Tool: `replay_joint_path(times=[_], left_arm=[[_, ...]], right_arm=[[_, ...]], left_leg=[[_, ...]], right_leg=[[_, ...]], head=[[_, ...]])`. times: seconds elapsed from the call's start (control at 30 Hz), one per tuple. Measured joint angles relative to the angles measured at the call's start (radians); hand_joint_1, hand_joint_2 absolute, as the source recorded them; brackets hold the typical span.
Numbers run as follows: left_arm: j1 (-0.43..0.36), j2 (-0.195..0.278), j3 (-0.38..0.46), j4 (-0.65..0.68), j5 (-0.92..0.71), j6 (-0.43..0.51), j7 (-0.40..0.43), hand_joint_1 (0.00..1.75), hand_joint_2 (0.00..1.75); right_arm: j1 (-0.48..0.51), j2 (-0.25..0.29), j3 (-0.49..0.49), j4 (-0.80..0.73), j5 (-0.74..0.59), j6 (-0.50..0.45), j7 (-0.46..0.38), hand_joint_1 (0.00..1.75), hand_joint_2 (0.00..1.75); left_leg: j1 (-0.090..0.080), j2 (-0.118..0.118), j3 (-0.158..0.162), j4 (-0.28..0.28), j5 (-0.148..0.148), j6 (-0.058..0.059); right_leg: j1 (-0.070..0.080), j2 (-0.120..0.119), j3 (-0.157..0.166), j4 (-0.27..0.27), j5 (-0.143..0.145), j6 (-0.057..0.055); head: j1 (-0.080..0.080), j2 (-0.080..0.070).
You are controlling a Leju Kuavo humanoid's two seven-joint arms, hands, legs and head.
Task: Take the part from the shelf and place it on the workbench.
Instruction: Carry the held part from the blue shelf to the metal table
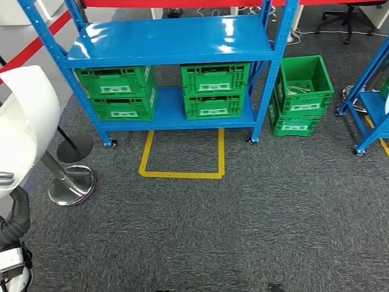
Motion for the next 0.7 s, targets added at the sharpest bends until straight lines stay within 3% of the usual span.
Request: replay_joint_path(times=[0.03,0.07,0.13,0.2,0.27,0.3,0.37,0.43,0.47,0.5,0.53,0.57,0.63,0.7], left_arm=[[0.001,0.000,0.000,0.000,0.000,0.000,0.000,1.75,1.75],[0.001,0.000,0.000,0.000,0.000,0.000,0.000,1.75,1.75],[-0.001,0.000,0.000,-0.001,0.000,0.000,0.000,1.75,1.75],[-0.002,0.000,-0.001,-0.002,0.000,0.001,0.000,1.75,1.75],[0.000,0.000,0.000,-0.003,0.000,0.003,0.000,1.75,1.75],[0.001,0.000,0.000,-0.005,0.000,0.006,0.000,1.75,1.75],[-0.002,0.000,0.000,-0.011,0.003,0.013,0.000,1.75,1.75],[-0.008,0.000,0.000,-0.015,0.007,0.018,0.000,1.75,1.75],[-0.010,0.000,0.000,-0.016,0.009,0.019,0.000,1.75,1.75],[-0.010,0.000,0.000,-0.016,0.009,0.020,0.000,1.75,1.75],[-0.010,0.000,0.000,-0.016,0.009,0.021,0.000,1.75,1.75],[-0.010,0.000,0.000,-0.018,0.010,0.022,0.000,1.75,1.75],[-0.006,-0.002,0.000,-0.025,0.016,0.023,0.000,1.75,1.75],[0.003,-0.004,-0.001,-0.034,0.020,0.023,0.000,1.75,1.75]], right_arm=[[-0.001,-0.001,0.000,0.000,0.000,0.000,0.000,0.00,0.00],[-0.002,-0.001,0.000,0.000,0.000,0.000,0.000,0.00,0.00],[-0.003,-0.003,0.001,-0.001,0.000,0.000,0.000,0.00,0.00],[-0.004,-0.007,0.001,-0.002,0.000,0.001,0.000,0.00,0.00],[-0.005,-0.009,0.001,-0.002,-0.001,0.000,-0.004,0.00,0.00],[-0.008,-0.009,0.001,-0.002,-0.001,0.000,-0.008,0.00,0.00],[-0.013,-0.010,0.001,-0.002,-0.005,0.000,-0.015,0.00,0.00],[-0.015,-0.011,0.001,-0.002,-0.008,0.001,-0.016,0.00,0.00],[-0.014,-0.011,0.001,-0.002,-0.008,0.002,-0.014,0.00,0.00],[-0.013,-0.012,0.001,-0.002,-0.009,0.002,-0.011,0.00,0.00],[-0.013,-0.012,0.001,-0.002,-0.008,0.002,-0.009,0.00,0.00],[-0.013,-0.013,0.001,-0.002,-0.007,0.002,-0.008,0.00,0.00],[-0.012,-0.015,0.001,-0.002,0.000,0.002,-0.008,0.00,0.00],[-0.010,-0.018,0.003,-0.002,0.010,-0.001,-0.009,0.00,0.00]], left_leg=[[0.000,0.004,0.010,-0.017,0.020,0.001],[0.000,0.014,0.038,-0.070,0.053,0.002],[-0.003,0.071,0.111,-0.207,0.111,0.000],[-0.008,0.104,0.141,-0.272,0.124,0.001],[-0.012,0.079,0.135,-0.275,0.121,0.012],[-0.013,0.064,0.133,-0.276,0.122,0.019],[-0.012,0.036,0.132,-0.278,0.125,0.035],[-0.016,0.009,0.132,-0.278,0.125,0.047],[-0.021,-0.007,0.132,-0.277,0.124,0.051],[-0.025,-0.024,0.133,-0.277,0.123,0.053],[-0.029,-0.041,0.135,-0.277,0.122,0.055],[-0.032,-0.058,0.138,-0.277,0.122,0.055],[-0.035,-0.088,0.140,-0.275,0.119,0.053],[-0.035,-0.114,0.134,-0.273,0.119,0.046]], right_leg=[[-0.001,-0.014,0.001,0.000,-0.001,0.002],[-0.003,-0.028,0.004,0.000,-0.003,0.005],[-0.002,-0.050,0.012,0.002,-0.010,0.018],[0.006,-0.071,0.020,-0.001,-0.016,0.033],[0.006,-0.096,0.033,-0.013,-0.016,0.045],[0.003,-0.092,0.037,-0.013,-0.022,0.050],[-0.001,-0.038,0.013,0.046,-0.062,0.054],[0.003,0.027,-0.057,0.189,-0.127,0.048],[0.007,0.039,-0.096,0.256,-0.148,0.044],[0.011,0.044,-0.121,0.292,-0.148,0.039],[0.015,0.047,-0.129,0.286,-0.126,0.033],[0.018,0.054,-0.117,0.240,-0.087,0.025],[0.021,0.101,-0.069,0.101,-0.010,0.008],[0.020,0.138,-0.035,0.022,0.012,0.003]], head=[[0.000,0.000],[0.000,0.000],[-0.003,0.000],[-0.004,0.000],[-0.002,0.000],[-0.001,0.000],[0.004,0.000],[0.008,0.000],[0.009,0.000],[0.009,0.000],[0.009,0.000],[0.009,0.000],[0.009,0.000],[0.008,0.000]])
